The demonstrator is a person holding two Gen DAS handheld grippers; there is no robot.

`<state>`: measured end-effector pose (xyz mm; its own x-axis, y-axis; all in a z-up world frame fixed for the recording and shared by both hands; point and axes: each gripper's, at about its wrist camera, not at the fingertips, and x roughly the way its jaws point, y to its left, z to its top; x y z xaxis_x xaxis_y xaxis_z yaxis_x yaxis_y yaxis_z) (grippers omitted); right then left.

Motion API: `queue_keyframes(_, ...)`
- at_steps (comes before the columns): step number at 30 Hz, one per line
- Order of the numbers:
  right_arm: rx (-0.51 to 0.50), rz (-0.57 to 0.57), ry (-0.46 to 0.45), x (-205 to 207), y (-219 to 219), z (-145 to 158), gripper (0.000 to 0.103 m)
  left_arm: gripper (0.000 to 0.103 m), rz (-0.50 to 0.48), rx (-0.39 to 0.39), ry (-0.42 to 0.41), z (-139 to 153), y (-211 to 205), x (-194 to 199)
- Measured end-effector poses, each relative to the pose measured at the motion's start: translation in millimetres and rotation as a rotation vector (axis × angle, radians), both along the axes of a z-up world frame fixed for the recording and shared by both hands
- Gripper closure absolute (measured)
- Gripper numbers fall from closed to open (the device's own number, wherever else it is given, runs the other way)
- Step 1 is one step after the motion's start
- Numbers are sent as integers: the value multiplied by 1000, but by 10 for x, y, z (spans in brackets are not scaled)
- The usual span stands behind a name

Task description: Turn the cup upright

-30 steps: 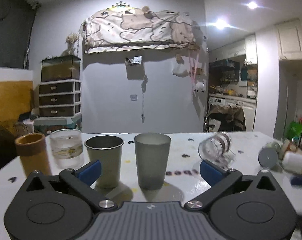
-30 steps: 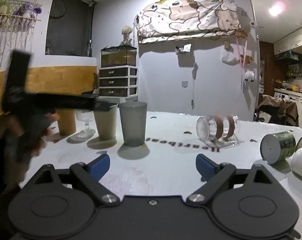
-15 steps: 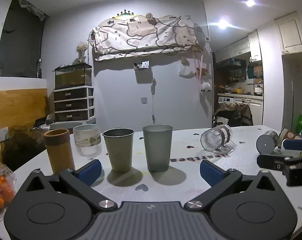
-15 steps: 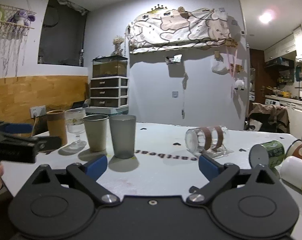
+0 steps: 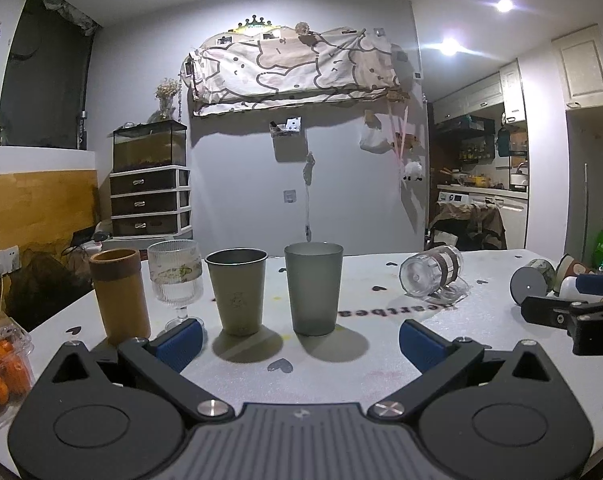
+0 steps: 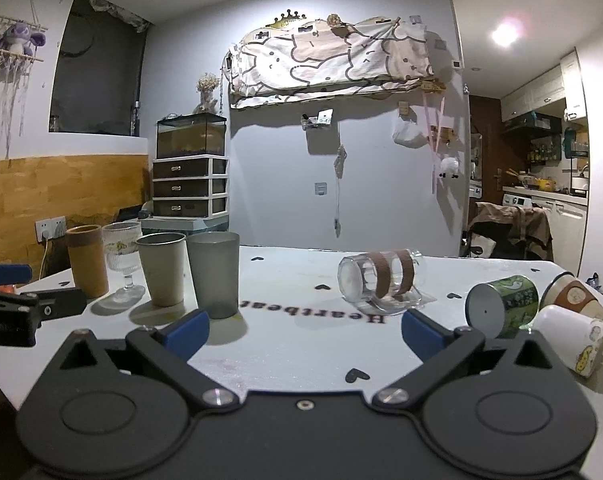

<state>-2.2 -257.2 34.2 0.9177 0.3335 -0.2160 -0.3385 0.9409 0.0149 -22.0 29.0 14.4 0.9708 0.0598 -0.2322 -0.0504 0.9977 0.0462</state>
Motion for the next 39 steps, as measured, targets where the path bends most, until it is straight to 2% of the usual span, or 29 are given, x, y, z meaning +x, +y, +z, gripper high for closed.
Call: queue_keyframes(39,-10,11,-4,-44,26,5,0,0,5,-3,6,-9,9,1)
